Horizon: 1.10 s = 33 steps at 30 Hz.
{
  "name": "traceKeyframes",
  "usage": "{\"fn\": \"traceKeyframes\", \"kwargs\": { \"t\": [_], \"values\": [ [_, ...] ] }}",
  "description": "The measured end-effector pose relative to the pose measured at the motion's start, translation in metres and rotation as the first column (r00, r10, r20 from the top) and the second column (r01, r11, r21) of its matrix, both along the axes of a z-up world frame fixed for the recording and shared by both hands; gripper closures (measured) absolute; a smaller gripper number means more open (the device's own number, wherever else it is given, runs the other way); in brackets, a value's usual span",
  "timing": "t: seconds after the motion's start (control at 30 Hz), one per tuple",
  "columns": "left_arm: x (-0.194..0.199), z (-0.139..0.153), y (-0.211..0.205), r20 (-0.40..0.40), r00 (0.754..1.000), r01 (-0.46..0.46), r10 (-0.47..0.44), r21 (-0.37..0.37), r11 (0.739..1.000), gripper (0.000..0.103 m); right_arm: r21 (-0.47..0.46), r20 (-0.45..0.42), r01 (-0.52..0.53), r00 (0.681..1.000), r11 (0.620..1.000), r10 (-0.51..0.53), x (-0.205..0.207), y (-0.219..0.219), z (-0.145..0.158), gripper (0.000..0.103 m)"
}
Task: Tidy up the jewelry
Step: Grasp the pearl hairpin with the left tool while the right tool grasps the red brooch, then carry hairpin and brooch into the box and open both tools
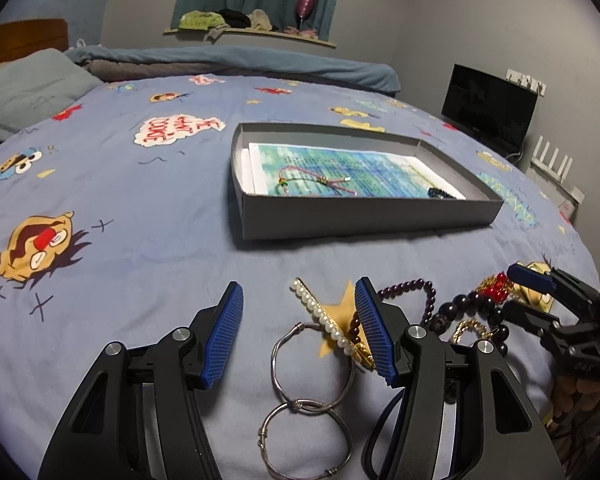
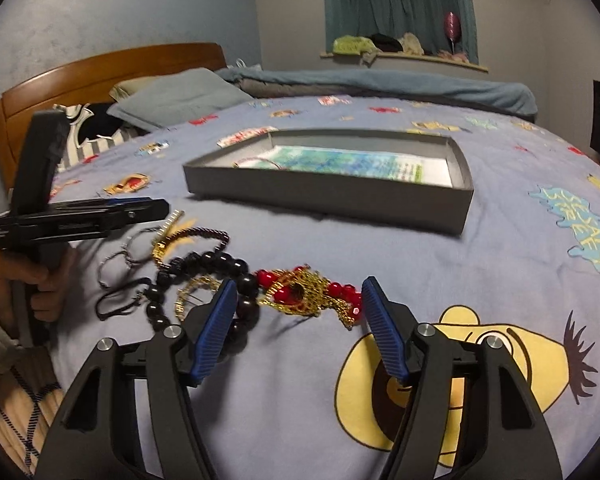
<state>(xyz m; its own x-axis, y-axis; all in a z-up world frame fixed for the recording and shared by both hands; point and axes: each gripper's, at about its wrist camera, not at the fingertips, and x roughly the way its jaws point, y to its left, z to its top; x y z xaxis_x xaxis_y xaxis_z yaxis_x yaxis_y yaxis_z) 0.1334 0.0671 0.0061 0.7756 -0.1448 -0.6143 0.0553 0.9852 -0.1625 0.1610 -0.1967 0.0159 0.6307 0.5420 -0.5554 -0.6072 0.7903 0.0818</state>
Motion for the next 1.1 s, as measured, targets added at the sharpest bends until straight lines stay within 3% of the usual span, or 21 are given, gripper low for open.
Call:
{"fn": "traceKeyframes", "kwargs": {
  "t": [0.13,0.2,0.33,0.4,0.5,0.83,0.97,1.1],
  "values": [
    [0.002,-0.003,0.001,-0.015,1.000,0.007,-0.007,-0.019,1.000,0.044,0.015,-0.012,0.015,1.000,1.000,-0.015,0.004,-0.005,0.001,0.074],
    [0.004,-0.004,0.000,-0.027,1.000,0.015,-0.016,-0.024,1.000,0.044,0.024,-0.026,0.019,0.999,1.000,-0.019,0.006,-0.007,0.000,0.079],
    [0.009,-0.007,-0.003,-0.044,0.999,0.018,-0.019,-0.023,1.000,0.048,0.028,-0.023,0.022,1.000,0.999,-0.022,0.006,-0.009,0.002,0.083],
    [0.013,-0.008,-0.004,-0.054,0.999,0.002,-0.002,-0.002,1.000,0.068,0.030,-0.026,0.025,0.999,0.999,-0.024,0.006,-0.009,0.002,0.085],
    [0.017,-0.011,-0.007,-0.068,0.998,-0.003,0.005,0.023,1.000,0.081,0.040,-0.031,0.030,0.999,0.999,-0.029,0.008,-0.011,0.003,0.088],
    [0.020,-0.017,-0.014,-0.103,0.995,0.015,-0.010,0.055,0.998,0.081,0.049,-0.062,0.039,0.997,0.998,-0.036,0.016,-0.010,0.001,0.089],
    [0.016,-0.012,-0.018,-0.070,0.997,0.027,-0.022,0.065,0.998,0.097,0.067,-0.052,0.029,0.998,0.997,-0.025,0.016,-0.011,0.004,0.095],
    [0.009,-0.003,-0.022,-0.012,0.999,0.041,-0.040,0.061,0.997,0.097,0.082,-0.035,0.021,0.999,0.996,-0.018,0.014,-0.013,0.008,0.095]
  ]
}}
